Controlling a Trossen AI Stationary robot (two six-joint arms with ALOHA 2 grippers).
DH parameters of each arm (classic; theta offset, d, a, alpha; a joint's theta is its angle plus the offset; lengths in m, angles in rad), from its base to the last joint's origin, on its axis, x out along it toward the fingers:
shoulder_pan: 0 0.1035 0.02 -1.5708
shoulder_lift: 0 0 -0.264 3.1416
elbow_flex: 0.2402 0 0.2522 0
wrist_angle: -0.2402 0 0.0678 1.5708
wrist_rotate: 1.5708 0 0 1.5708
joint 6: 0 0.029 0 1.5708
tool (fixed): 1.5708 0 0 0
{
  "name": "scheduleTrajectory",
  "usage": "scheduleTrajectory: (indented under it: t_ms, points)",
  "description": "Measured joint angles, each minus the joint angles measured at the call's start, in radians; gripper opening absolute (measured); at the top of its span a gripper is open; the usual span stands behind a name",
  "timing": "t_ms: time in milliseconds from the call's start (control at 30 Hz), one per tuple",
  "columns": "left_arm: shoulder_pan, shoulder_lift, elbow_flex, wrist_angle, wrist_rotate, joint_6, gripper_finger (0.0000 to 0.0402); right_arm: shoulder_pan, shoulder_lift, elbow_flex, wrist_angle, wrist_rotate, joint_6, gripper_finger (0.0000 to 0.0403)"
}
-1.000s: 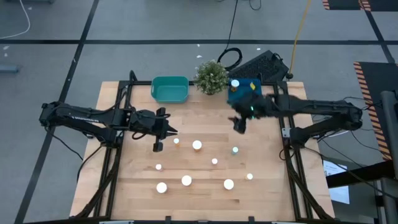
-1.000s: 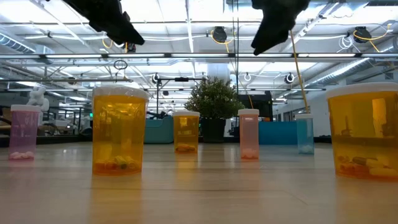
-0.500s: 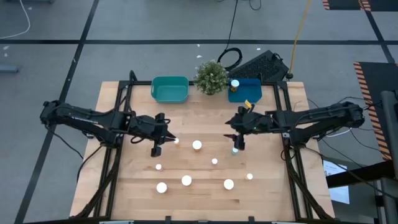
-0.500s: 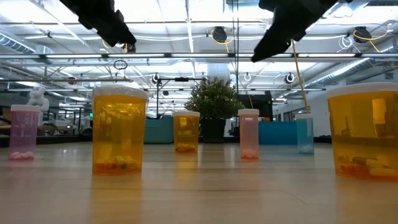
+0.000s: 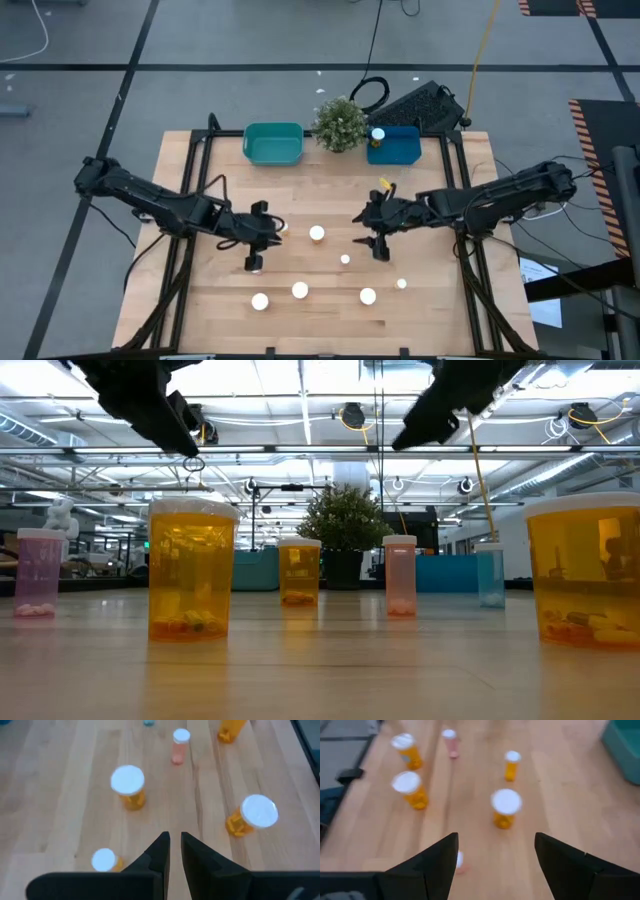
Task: Pick and place medicine bottles into bin by pill shape (circle, oval)
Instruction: Put the large orange pill bottle into the blue bin
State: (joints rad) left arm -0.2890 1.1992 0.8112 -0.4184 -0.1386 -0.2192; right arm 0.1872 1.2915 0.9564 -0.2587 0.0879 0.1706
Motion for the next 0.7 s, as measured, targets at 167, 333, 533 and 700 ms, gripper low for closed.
scheduleTrajectory:
  t_ms: [167,333,533,700]
  points:
    - [-0.034,0.043,0.0,-0.005,-0.004,-0.03,0.0049,0.083,0.08,0.092,-0.062,-0.015,0.013,0.0258]
    - [-0.063,0.074,0.0,0.001,-0.044,-0.045,0.0049,0.191,0.155,0.176,-0.176,-0.006,0.122,0.0258]
    - [-0.079,0.09,-0.001,-0.003,-0.066,-0.058,0.0049,0.308,0.246,0.272,-0.323,-0.005,0.256,0.0258]
    - [-0.099,0.093,0.0,0.005,-0.092,-0.088,0.0049,0.362,0.303,0.344,-0.404,0.016,0.358,0.0258]
